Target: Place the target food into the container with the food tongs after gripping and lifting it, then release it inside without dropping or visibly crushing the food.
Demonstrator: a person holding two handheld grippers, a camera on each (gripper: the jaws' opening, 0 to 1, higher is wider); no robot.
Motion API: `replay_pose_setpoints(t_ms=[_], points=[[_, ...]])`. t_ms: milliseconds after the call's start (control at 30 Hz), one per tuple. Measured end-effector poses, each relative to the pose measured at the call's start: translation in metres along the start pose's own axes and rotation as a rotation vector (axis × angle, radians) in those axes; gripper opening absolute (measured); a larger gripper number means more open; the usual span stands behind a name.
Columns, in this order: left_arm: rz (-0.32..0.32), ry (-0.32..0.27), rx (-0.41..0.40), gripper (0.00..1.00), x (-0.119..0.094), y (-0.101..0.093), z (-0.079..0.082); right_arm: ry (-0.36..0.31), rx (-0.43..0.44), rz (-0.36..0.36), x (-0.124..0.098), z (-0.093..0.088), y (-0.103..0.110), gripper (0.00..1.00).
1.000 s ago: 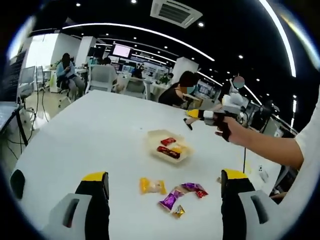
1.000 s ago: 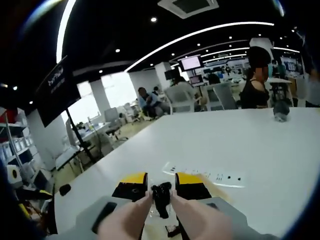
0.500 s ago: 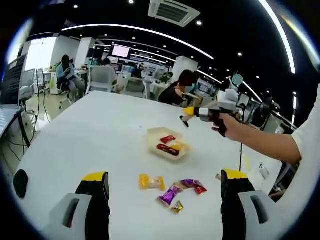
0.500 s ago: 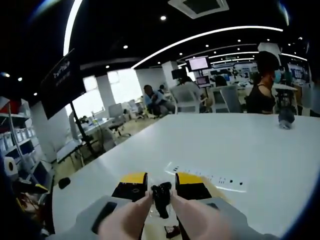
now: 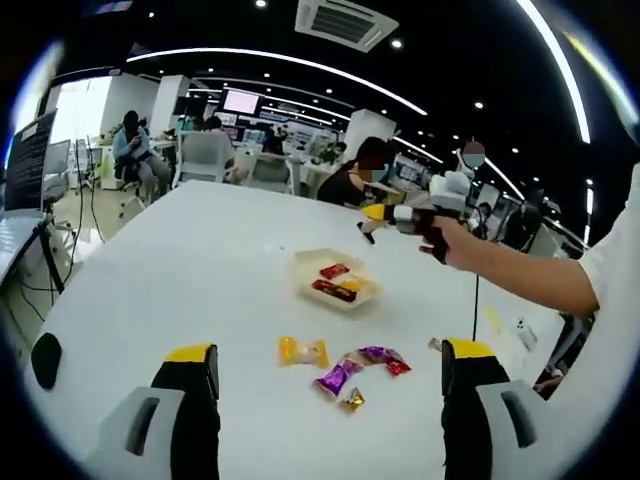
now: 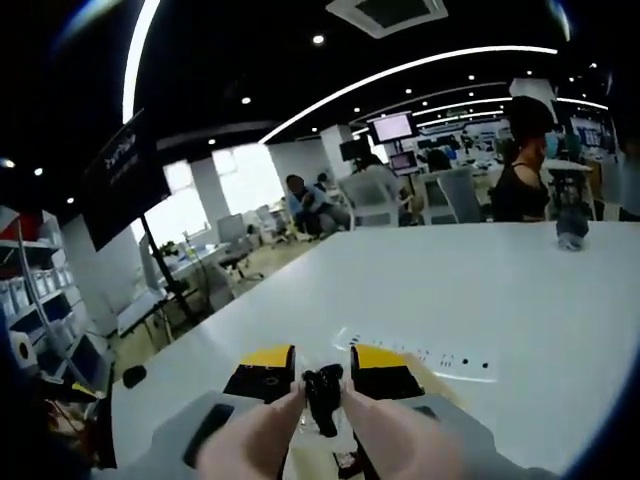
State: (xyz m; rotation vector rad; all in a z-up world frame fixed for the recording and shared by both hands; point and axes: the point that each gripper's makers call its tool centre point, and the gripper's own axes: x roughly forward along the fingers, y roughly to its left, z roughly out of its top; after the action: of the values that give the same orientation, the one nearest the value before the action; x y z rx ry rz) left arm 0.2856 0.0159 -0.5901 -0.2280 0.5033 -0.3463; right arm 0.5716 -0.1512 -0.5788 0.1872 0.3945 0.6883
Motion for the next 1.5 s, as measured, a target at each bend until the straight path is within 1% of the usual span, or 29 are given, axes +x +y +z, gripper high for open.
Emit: replay_pose_setpoints(t_ms=[33,133,200,267,400,500,533,733,867,1100,1300,1367,1400,1433,1500], points=[[0.002,0.005,0.0,0.92,0.0,0.0,-0.001,0.0,0.003,0.003,0.002,0.0,-0.001,0.21],[0.017,-0.012,-0.005,0.92,-0.007,0.003,0.001,0.004,0.002,0.008,0.008,-0.001,-0.002,0.21],[0.039,-0.017,-0.025,0.92,-0.008,0.007,-0.003,0.006,0.009,0.007,0.01,-0.002,-0.003,0.21],[0.039,-0.021,-0.045,0.92,-0.01,0.006,-0.006,0.005,0.017,0.008,0.011,-0.002,-0.003,0.21],[0.049,-0.008,-0.036,0.91,-0.012,0.008,-0.009,0.004,0.014,-0.002,0.015,0.001,-0.008,0.21],[0.06,-0.012,-0.038,0.91,-0.015,0.012,-0.004,-0.016,0.034,-0.019,0.015,0.006,-0.015,0.21],[0.067,-0.022,-0.03,0.91,-0.016,0.013,0.0,-0.02,0.04,-0.028,0.017,0.008,-0.019,0.21],[0.079,-0.019,-0.028,0.91,-0.019,0.016,0.0,-0.041,0.06,-0.045,0.018,0.017,-0.028,0.21],[0.084,-0.021,-0.033,0.91,-0.02,0.017,-0.001,-0.047,0.056,-0.046,0.018,0.021,-0.026,0.21],[0.091,-0.026,-0.039,0.91,-0.025,0.018,-0.005,-0.039,0.043,-0.036,0.019,0.019,-0.022,0.21],[0.102,-0.046,-0.052,0.91,-0.029,0.021,-0.002,-0.039,0.035,-0.035,0.019,0.021,-0.022,0.22],[0.104,-0.047,-0.049,0.91,-0.03,0.021,-0.002,-0.04,0.038,-0.035,0.019,0.022,-0.023,0.25],[0.103,-0.049,-0.05,0.91,-0.03,0.021,-0.001,-0.068,0.06,-0.006,0.021,0.026,-0.02,0.27],[0.103,-0.05,-0.052,0.92,-0.031,0.021,-0.001,-0.072,0.062,0.003,0.02,0.026,-0.017,0.28],[0.105,-0.049,-0.053,0.91,-0.031,0.022,-0.002,-0.063,0.054,-0.006,0.02,0.024,-0.018,0.29]])
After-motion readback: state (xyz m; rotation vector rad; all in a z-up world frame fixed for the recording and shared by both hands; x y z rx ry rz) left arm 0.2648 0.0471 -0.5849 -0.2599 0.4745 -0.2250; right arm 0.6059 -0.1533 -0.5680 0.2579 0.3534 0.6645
